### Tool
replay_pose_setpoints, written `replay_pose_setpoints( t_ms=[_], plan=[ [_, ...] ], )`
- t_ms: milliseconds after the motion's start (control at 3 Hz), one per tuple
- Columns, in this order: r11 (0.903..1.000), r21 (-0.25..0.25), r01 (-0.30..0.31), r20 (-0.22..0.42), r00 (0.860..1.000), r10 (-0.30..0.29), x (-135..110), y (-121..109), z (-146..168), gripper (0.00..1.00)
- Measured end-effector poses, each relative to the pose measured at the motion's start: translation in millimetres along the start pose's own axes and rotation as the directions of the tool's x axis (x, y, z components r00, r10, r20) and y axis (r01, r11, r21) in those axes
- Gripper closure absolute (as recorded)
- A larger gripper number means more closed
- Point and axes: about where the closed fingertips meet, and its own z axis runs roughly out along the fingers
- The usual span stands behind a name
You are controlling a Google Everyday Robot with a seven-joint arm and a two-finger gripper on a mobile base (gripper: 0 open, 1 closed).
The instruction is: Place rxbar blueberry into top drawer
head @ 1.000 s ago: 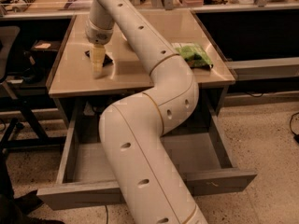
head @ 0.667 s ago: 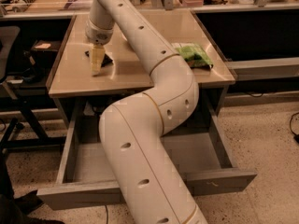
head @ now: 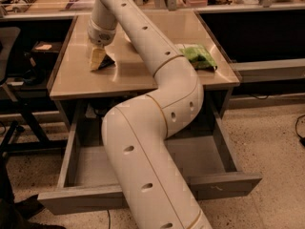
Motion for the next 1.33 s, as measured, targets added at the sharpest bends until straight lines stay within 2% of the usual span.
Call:
replay_pose_setpoints(
  t_ms=[333,667,1000,1333],
  plan=[
    [1.0000,0.000,0.000,0.000,1.000,0.000,0.0,0.0,0.0,0.90],
    [1.0000,0.000,0.000,0.000,1.000,0.000,0.0,0.0,0.0,1.00],
    [1.0000,0.000,0.000,0.000,1.000,0.000,0.0,0.0,0.0,1.00],
    [1.0000,0.000,0.000,0.000,1.000,0.000,0.0,0.0,0.1,0.81]
  ],
)
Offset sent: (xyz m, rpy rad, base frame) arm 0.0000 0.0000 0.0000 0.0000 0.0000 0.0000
